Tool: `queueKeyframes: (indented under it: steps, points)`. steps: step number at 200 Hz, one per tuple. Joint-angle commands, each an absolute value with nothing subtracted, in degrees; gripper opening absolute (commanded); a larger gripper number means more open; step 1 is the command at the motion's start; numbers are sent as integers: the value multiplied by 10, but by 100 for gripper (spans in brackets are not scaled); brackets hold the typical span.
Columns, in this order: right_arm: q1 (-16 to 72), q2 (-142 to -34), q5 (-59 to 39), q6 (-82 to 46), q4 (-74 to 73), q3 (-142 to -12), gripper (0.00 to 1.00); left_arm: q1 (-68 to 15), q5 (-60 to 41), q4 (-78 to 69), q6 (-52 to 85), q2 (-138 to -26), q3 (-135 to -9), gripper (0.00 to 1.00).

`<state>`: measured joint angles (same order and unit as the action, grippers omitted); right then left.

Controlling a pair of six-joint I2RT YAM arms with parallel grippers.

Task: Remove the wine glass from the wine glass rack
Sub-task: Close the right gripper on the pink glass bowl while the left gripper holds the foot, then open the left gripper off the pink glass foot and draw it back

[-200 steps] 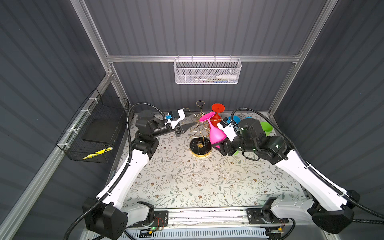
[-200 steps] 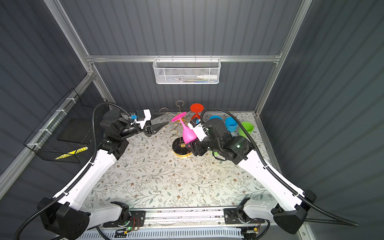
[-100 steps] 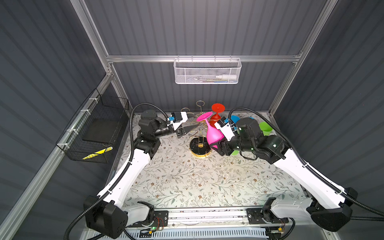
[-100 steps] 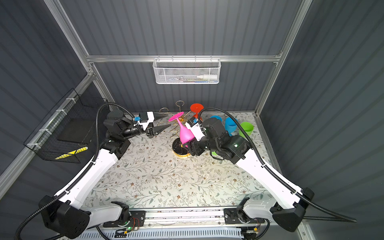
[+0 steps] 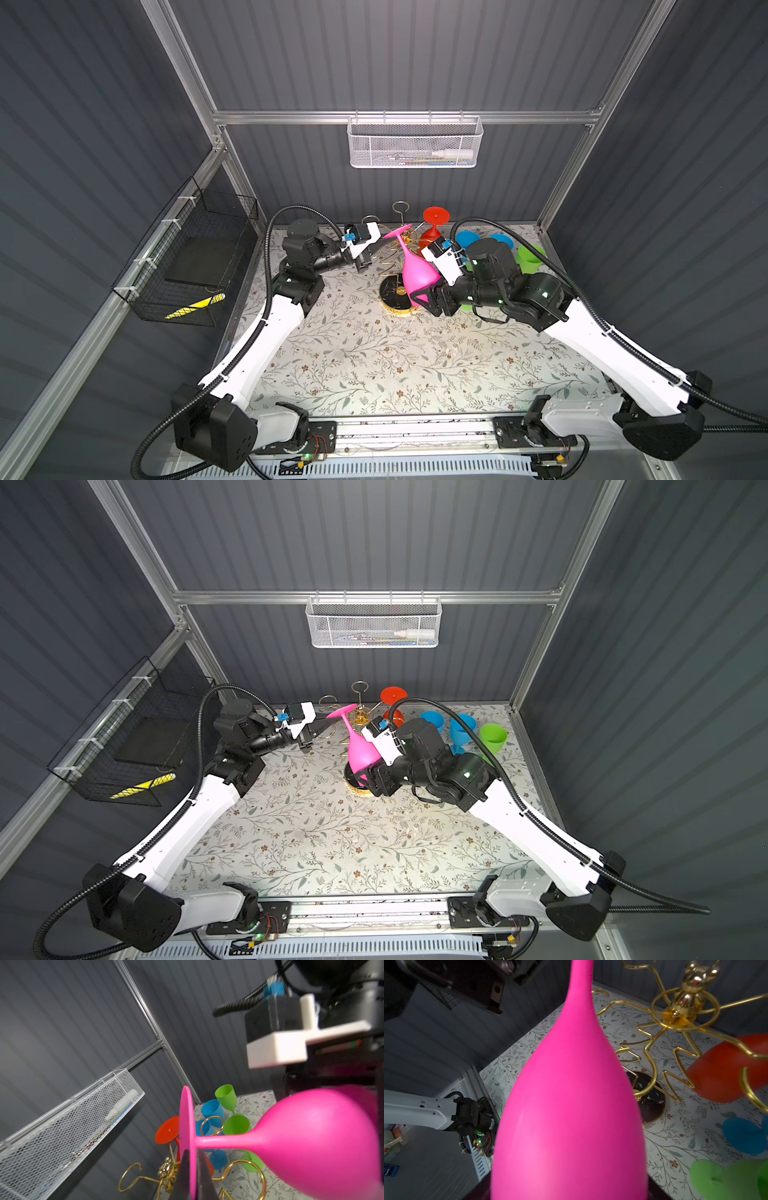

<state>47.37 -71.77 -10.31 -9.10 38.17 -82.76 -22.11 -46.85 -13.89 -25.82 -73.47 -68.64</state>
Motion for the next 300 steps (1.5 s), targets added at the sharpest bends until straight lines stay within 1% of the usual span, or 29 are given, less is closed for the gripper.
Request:
queueKeyframes:
  steps: [1, 13, 27, 42, 66, 104, 121, 145, 158, 175, 205, 209, 232, 300]
  points:
    - [475, -712, -96, -83, 376, -819, 79, -233, -474, -133, -216, -720, -709, 0]
    - [475, -698, -94, -92, 363, -809, 90, -234, -466, -128, -207, -716, -707, 0]
    - [473, -673, -93, -101, 341, -793, 99, -234, -449, -117, -187, -710, -704, 0]
    - [465, -646, -104, -114, 313, -769, 99, -234, -419, -116, -143, -699, -692, 0]
    - [440, -571, -137, -146, 270, -722, 99, -234, -376, -139, -48, -680, -655, 0]
    - [378, -474, -186, -204, 228, -645, 99, -234, -348, -193, 44, -649, -581, 0]
    - [348, -444, -219, -234, 206, -613, 92, -234, -348, -219, 71, -640, -561, 0]
    - [337, -438, -204, -255, 203, -599, 79, -234, -345, -240, 90, -632, -547, 0]
    - [336, -447, -202, -263, 194, -600, 74, -234, -344, -239, 93, -632, -547, 0]
    - [340, -461, -214, -274, 167, -601, 72, -234, -345, -236, 93, -633, -549, 0]
    - [364, -490, -199, -270, 152, -618, 72, -234, -343, -236, 95, -632, -545, 0]
    - [366, -494, -177, -270, 151, -620, 72, -234, -342, -236, 94, -632, -545, 0]
    - [378, -510, -156, -273, 141, -626, 71, -234, -340, -235, 92, -629, -541, 0]
    - [405, -540, -119, -289, 101, -629, 53, -234, -337, -227, 79, -628, -537, 0]
